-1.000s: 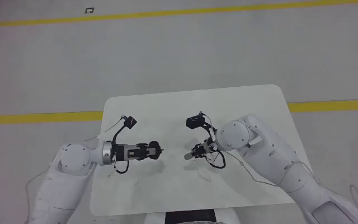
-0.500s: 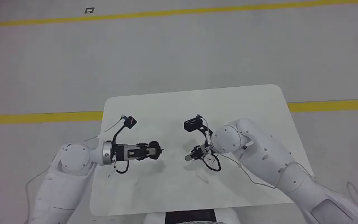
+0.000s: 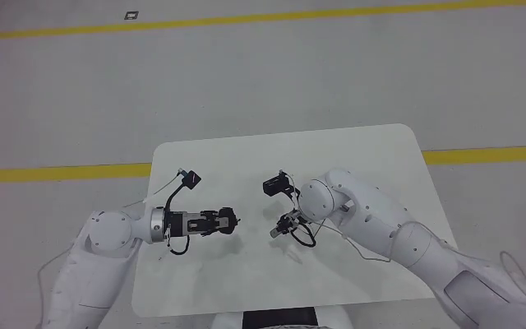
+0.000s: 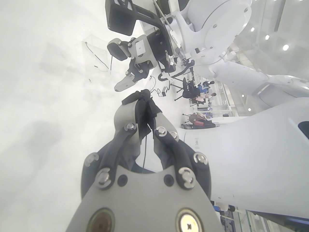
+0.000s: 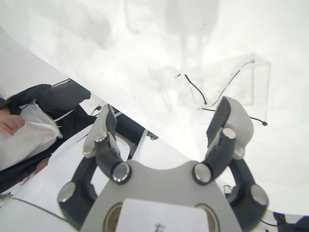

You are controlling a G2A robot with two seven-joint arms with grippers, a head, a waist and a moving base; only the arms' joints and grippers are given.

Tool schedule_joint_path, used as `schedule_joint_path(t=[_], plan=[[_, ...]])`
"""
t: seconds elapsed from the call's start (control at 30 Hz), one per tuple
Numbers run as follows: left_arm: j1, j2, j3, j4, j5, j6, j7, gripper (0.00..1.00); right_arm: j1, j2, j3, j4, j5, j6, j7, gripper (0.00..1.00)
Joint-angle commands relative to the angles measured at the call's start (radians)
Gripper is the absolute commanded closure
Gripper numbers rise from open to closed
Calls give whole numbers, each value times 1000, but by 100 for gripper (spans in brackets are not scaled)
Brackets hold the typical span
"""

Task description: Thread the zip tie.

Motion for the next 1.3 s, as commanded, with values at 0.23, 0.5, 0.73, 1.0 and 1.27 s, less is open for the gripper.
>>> schedule_joint_path(t=[0.23,0.5,0.73,1.0,1.27], plan=[[0,0,0,0,0,0,0,100,-9,0,-1,7,-12,-6,-26,0],[0,0,0,0,0,0,0,100,11,-4,-17,25,-121,0,0,0],[0,0,0,0,0,0,0,100,20,-17,-37,75,-140,0,0,0],[0,0,0,0,0,0,0,100,14,-17,-37,79,-143,-1,-15,0],[0,0,0,0,0,0,0,100,1,-18,-25,83,-202,0,0,0]])
